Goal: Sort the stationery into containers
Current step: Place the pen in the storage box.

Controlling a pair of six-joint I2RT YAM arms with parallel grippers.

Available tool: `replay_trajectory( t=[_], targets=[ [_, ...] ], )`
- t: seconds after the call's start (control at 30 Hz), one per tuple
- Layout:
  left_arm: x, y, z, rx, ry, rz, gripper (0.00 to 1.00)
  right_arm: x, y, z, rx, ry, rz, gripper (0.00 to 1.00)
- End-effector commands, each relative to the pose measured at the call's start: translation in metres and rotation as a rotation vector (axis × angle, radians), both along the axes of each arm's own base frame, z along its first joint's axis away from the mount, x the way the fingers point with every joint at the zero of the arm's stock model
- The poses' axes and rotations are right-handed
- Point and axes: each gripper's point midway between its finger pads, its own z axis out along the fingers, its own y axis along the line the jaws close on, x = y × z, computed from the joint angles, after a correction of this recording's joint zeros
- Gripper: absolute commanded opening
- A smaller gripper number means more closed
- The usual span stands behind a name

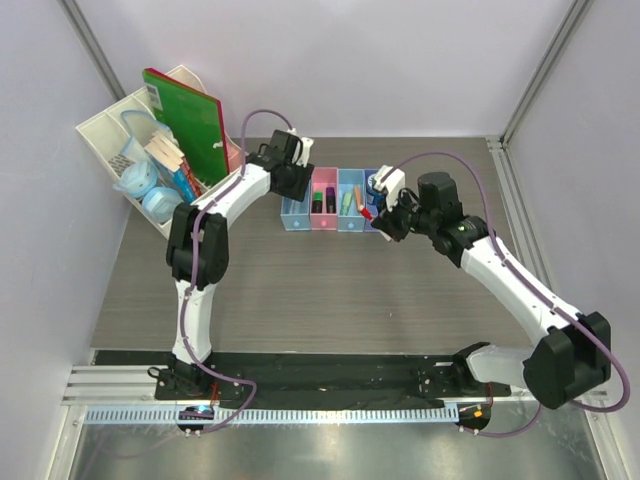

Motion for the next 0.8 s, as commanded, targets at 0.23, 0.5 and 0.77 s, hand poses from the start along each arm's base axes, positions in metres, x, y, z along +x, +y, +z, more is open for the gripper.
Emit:
replay_trajectory(
  t=[0.23,0.5,0.77],
  targets=[
    [-0.024,0.024,0.124,-0.156,-0.22,-0.022,0.55,0.117,0.047,0.061,0.317,-0.072,-0.223,0.01],
    [-0.112,0.096,0.164,0.076,-0.392,-0.065,0.68,0.156,0.113,0.037,0.463,0.192,-0.099,0.01],
    [-0.199,0.144,0.135,0.169,-0.403,-0.068,1.0,0.177,0.165,0.026,0.587,0.365,-0.018,0.01]
  ],
)
